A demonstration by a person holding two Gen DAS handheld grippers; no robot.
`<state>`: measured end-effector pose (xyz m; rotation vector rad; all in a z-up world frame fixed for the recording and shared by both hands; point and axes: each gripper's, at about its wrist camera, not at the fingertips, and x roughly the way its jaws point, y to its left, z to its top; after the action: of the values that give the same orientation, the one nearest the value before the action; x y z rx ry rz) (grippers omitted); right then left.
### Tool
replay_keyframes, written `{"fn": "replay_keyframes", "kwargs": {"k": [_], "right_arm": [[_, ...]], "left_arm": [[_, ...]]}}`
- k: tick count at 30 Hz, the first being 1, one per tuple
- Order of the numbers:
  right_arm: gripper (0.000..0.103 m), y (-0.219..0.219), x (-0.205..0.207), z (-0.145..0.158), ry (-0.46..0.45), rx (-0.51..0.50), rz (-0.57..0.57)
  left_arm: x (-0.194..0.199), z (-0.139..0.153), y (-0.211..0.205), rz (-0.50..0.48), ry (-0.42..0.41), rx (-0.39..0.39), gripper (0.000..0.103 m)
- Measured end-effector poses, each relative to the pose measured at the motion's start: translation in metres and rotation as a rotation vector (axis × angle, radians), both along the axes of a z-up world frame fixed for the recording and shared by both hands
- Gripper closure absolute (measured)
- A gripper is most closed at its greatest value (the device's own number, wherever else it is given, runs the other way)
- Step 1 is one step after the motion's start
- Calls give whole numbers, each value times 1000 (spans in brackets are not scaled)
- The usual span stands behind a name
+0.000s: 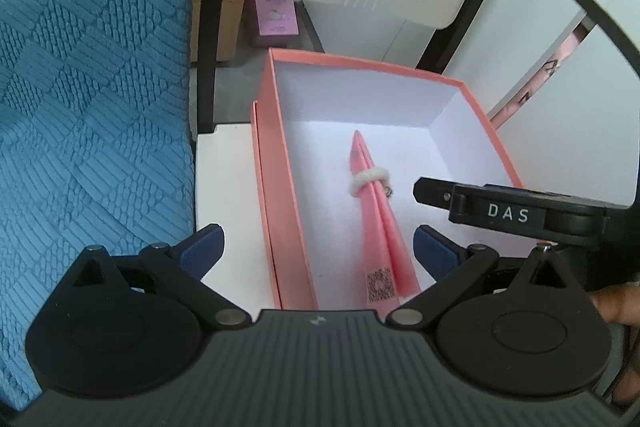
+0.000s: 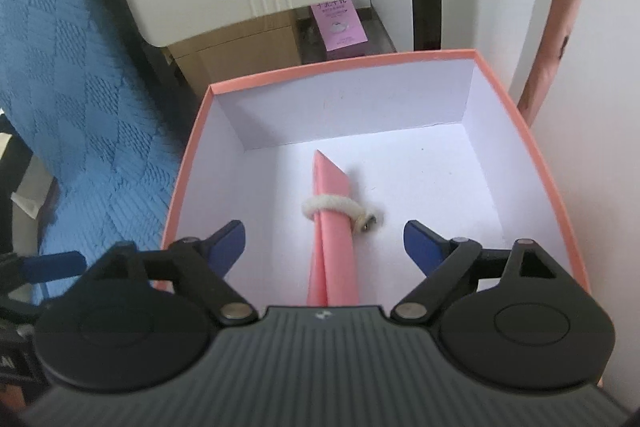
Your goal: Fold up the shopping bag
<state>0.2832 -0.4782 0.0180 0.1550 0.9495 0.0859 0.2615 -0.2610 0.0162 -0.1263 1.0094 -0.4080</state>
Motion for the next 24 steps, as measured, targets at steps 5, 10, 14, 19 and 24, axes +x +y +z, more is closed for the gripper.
{"fn": "replay_keyframes", "kwargs": {"k": [5, 10, 14, 19, 24], "right_arm": [[15, 6, -16, 23, -38, -20, -8], [15, 13, -41, 52, -84, -37, -12], [15, 19, -65, 78, -138, -55, -20], [15, 29, -95, 104, -185, -76, -23], [15, 41, -126, 119, -216, -84, -23]], "left_arm": [[-16, 21, 11, -10, -41, -15, 1], [-41, 46, 23, -21, -90, -30, 1], [-65, 67, 33, -25, -126, -49, 1], [-96, 90, 44, -40, -176, -65, 1], [-122, 107, 62, -42, -214, -77, 1]]}}
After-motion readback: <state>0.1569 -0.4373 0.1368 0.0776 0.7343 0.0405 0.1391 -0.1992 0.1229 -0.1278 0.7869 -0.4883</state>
